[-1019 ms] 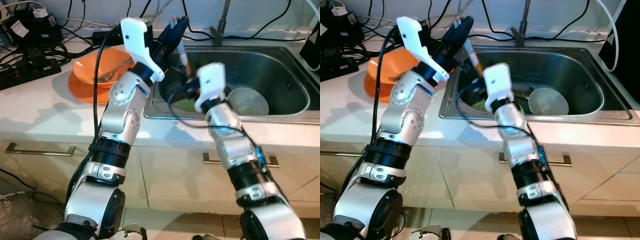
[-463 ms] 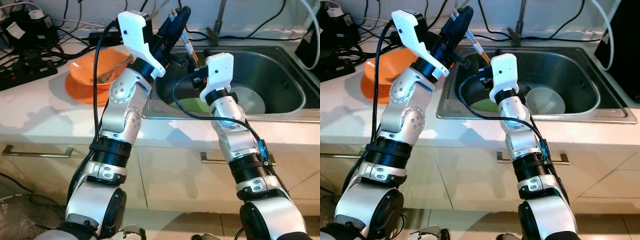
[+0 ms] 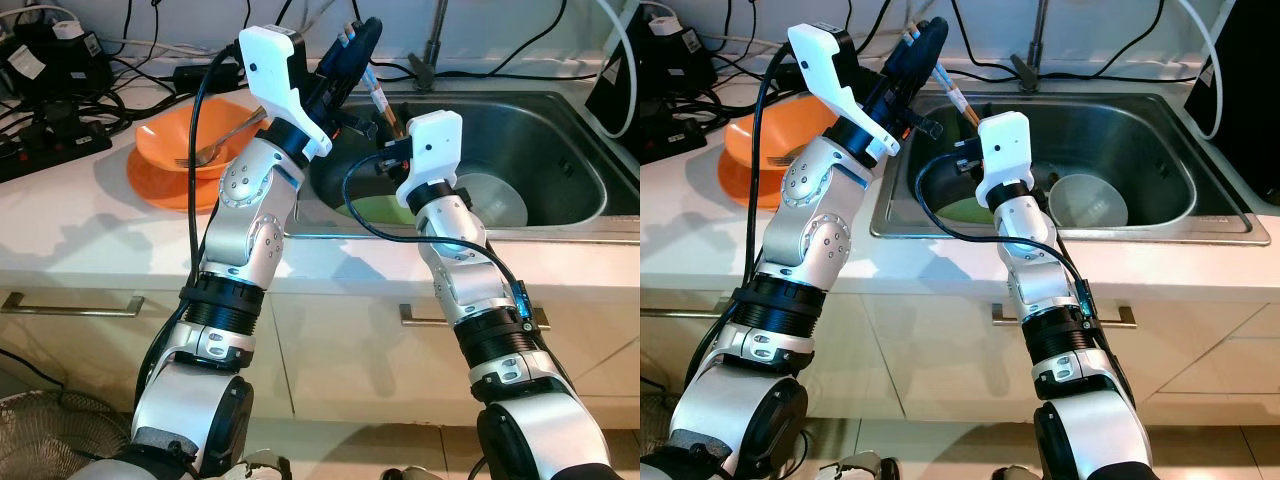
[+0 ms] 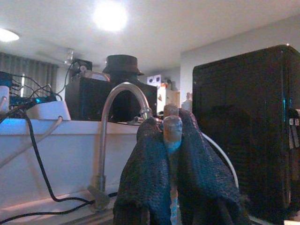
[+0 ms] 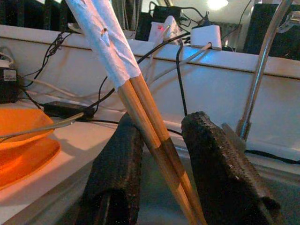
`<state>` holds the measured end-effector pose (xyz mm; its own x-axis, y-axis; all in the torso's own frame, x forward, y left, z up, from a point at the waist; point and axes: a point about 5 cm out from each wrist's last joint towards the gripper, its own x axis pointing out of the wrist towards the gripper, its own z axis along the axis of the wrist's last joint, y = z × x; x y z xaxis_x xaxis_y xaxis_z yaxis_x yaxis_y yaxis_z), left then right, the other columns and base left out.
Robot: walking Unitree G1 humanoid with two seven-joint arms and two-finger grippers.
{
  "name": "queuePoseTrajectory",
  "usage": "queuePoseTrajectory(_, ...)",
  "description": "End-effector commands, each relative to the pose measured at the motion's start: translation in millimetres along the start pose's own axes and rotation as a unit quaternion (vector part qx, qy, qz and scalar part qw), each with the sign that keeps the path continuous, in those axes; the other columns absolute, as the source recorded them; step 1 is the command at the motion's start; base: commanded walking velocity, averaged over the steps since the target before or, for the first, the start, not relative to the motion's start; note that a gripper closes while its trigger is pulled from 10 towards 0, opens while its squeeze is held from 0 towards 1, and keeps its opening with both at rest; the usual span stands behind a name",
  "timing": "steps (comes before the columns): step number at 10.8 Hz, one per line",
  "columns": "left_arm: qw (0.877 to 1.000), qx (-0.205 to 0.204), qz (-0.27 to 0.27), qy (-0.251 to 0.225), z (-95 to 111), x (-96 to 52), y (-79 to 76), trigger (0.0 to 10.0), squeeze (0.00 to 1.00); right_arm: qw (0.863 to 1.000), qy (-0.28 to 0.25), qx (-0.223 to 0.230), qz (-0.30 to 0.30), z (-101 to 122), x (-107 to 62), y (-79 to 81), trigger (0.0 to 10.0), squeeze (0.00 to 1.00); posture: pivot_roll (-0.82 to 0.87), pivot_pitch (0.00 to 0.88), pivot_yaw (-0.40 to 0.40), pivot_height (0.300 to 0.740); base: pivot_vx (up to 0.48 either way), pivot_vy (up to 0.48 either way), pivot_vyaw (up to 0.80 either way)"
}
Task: Kitchen organization
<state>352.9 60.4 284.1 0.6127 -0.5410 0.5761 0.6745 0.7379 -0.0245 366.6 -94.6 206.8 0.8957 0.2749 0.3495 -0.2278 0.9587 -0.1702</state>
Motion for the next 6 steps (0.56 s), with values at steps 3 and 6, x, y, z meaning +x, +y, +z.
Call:
queuePoseTrajectory(3,0.999,0.000,0.044,0.013,-4.4,-12.0,16.3,10.0,0.00,1.000,-0.011,0.015,-0.024,2.2,1.6,-11.3,0.0,0.00,0.04,0.000,0.037,0.740,0.000,0.000,0.00)
queuePoseTrajectory(6,0.999,-0.001,0.049,0.010,-2.8,-11.4,17.7,10.0,0.00,1.000,-0.010,0.017,-0.023,1.6,2.4,-11.6,0.0,0.00,0.04,0.000,0.035,0.740,0.000,0.000,0.00)
